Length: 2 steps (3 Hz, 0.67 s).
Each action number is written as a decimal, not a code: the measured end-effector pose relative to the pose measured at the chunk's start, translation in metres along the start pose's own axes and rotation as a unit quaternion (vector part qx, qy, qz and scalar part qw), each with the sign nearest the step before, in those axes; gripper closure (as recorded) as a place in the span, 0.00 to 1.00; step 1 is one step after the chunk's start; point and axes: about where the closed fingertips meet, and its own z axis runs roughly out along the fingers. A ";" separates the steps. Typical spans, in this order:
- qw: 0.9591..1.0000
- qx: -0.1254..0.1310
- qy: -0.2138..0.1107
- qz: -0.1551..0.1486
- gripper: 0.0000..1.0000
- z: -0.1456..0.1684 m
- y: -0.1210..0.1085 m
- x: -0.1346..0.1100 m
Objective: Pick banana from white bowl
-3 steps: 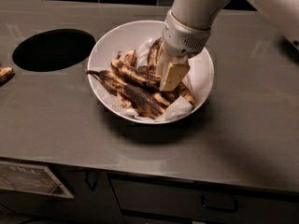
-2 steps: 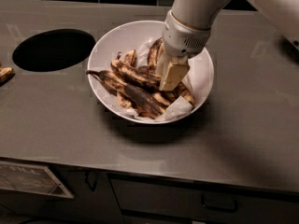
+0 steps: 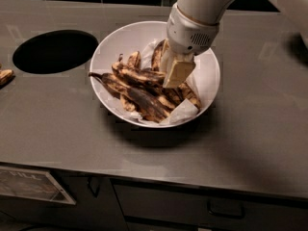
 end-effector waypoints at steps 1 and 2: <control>1.000 0.025 0.001 -0.009 1.00 -0.021 0.003 -0.009; 0.999 0.048 0.000 -0.020 1.00 -0.040 0.007 -0.017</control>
Offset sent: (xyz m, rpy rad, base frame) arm -0.0242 0.0018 0.0642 0.0163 -0.1341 0.0263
